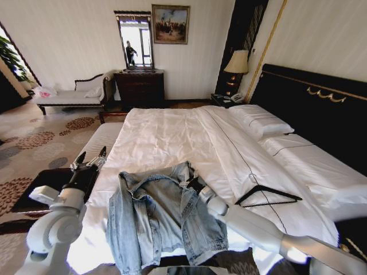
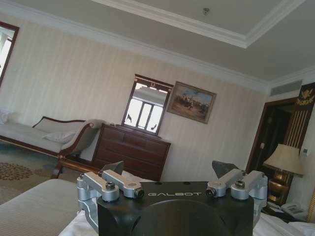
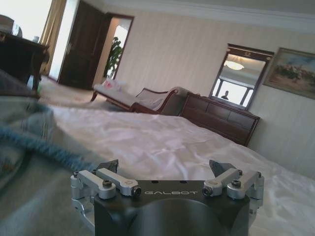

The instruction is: Pick up the clothes from the bed and hang them on the clothes hanger.

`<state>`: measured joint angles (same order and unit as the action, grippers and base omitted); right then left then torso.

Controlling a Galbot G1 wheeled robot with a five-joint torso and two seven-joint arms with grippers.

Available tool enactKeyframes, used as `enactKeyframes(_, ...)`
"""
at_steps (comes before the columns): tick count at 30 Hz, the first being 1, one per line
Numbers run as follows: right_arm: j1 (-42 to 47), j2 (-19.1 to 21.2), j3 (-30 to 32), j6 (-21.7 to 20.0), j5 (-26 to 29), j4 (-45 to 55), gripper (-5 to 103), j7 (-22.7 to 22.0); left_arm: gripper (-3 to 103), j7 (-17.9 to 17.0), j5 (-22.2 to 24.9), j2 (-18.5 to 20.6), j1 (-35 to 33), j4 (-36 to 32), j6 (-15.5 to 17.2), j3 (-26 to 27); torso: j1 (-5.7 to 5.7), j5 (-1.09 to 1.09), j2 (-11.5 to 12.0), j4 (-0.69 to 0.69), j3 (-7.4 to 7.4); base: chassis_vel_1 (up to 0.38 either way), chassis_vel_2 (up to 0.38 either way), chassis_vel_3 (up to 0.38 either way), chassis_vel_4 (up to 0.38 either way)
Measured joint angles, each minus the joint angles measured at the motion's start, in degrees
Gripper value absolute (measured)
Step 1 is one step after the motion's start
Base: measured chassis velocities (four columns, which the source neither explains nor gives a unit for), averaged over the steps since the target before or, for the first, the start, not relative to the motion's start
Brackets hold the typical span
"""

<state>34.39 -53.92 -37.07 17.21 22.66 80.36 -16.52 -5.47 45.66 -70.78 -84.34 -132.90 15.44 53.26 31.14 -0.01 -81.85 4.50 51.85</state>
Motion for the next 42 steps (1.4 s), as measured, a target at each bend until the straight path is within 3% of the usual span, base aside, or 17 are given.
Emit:
enactKeyframes(5, -2.17, -3.16, -5.91, -2.09, -7.08, -4.86, 100, -5.55, 100, -0.95, 0.04, -0.48, -1.49, -0.82, 0.03, 1.29, 0.02, 0.01, 0.01, 0.02, 0.01, 0.0, 0.0, 0.0, 0.0)
enactKeyframes(9, -3.01, -5.14, -7.9, -2.42, -8.93, -6.94, 100, -6.51, 100, -1.41, -0.01, -0.52, -1.96, -0.81, 0.06, 1.8, 0.02, 0.0, 0.01, 0.01, 0.01, 0.0, 0.0, 0.0, 0.0)
enactKeyframes(15, -4.74, -7.7, -11.76, -5.31, -9.63, -11.39, 100, -11.15, 100, -1.97, 0.14, -0.07, -1.72, -0.49, 0.16, 2.04, 0.01, 0.0, 0.01, 0.02, 0.01, 0.0, 0.0, 0.0, 0.0)
enactKeyframes(26, -7.83, -12.7, -16.73, -5.88, -9.73, -17.39, 103, -11.8, 100, -2.5, 0.56, -0.07, -0.65, 0.63, 0.29, 1.59, 0.02, 0.0, 0.01, 0.02, 0.01, 0.0, 0.0, 0.0, 0.0)
enactKeyframes(31, -8.32, -16.48, -17.42, -9.07, -9.76, -21.13, 85, -15.88, 100, -2.92, 1.26, 0.3, -0.5, 0.71, 0.3, 1.79, 0.02, 0.01, 0.01, 0.01, 0.01, 0.0, 0.0, 0.0, 0.0)
enactKeyframes(34, -8.61, -17.27, -17.64, -10.5, -9.63, -21.86, 79, -17.45, 100, -3.05, 1.54, 0.48, -0.56, 0.66, 0.31, 1.96, 0.02, 0.0, 0.01, 0.01, 0.01, 0.0, 0.0, 0.0, 0.0)
enactKeyframes(37, -9.73, -18.31, -18.75, -12.71, -9.09, -22.98, 63, -19.55, 100, -3.15, 1.95, 0.78, -0.63, 0.62, 0.3, 2.27, 0.01, 0.0, 0.01, 0.02, 0.01, 0.0, 0.0, 0.0, 0.0)
enactKeyframes(38, -9.73, -18.31, -18.75, -12.71, -9.09, -22.98, 63, -19.55, 100, -3.15, 1.95, 0.78, -0.63, 0.62, 0.3, 2.27, 0.01, 0.0, 0.01, 0.02, 0.01, 0.0, 0.0, 0.0, 0.0)
enactKeyframes(41, -11.69, -19.9, -20.28, -13.73, -8.18, -25.02, 47, -20.54, 100, -3.24, 2.16, 0.91, -0.55, 0.63, 0.27, 2.29, 0.01, 0.0, 0.01, 0.02, 0.01, 0.0, 0.0, 0.0, 0.0)
enactKeyframes(42, -12.25, -20.46, -20.62, -13.83, -7.97, -25.81, 47, -20.62, 100, -3.25, 2.19, 0.92, -0.46, 0.64, 0.25, 2.22, 0.02, 0.0, 0.01, 0.01, 0.01, 0.0, 0.0, 0.0, 0.0)
